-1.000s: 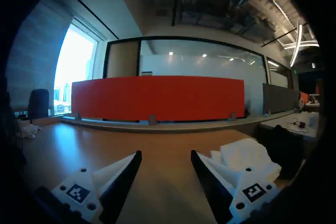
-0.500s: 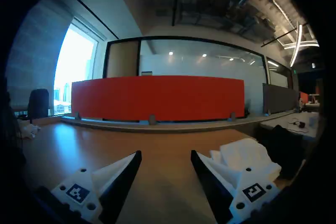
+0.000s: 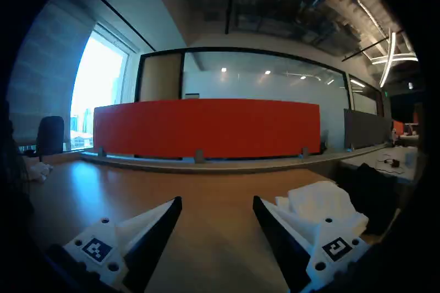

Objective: Fold towel

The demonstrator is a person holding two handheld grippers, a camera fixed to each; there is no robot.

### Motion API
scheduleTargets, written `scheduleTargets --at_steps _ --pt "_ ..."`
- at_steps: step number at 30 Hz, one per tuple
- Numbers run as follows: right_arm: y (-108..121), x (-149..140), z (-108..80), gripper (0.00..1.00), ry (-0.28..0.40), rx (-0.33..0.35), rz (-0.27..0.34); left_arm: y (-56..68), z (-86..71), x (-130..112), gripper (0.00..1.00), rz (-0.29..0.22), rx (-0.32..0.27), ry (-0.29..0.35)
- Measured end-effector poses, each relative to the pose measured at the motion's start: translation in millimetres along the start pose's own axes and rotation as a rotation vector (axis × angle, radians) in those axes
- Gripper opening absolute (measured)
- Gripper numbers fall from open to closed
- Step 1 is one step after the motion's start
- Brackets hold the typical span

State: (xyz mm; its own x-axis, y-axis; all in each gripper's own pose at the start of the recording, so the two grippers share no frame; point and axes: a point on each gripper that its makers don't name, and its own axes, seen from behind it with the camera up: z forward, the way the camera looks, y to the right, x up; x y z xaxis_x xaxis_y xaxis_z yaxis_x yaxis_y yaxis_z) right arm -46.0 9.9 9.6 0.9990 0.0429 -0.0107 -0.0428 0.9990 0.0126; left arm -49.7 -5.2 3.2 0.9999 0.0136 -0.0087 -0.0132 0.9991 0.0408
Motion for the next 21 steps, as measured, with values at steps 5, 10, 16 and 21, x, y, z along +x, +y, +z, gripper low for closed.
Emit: scheduleTargets --at_steps 5,10,16,21 --pt "0.1 -0.6 0.5 1.00 0.000 0.000 0.000 0.2 0.0 0.0 0.91 0.000 0.000 0.000" --pt "0.3 -1.7 0.4 1.00 0.001 0.000 0.000 0.1 0.1 0.0 0.91 0.000 0.000 0.000" --pt "0.4 -1.9 0.3 1.00 0.001 0.000 0.000 -0.2 0.2 -0.1 0.91 0.000 0.000 0.000" --pt "-0.1 -1.3 0.0 1.00 0.001 0.000 0.000 -0.3 0.2 0.1 0.91 0.000 0.000 0.000"
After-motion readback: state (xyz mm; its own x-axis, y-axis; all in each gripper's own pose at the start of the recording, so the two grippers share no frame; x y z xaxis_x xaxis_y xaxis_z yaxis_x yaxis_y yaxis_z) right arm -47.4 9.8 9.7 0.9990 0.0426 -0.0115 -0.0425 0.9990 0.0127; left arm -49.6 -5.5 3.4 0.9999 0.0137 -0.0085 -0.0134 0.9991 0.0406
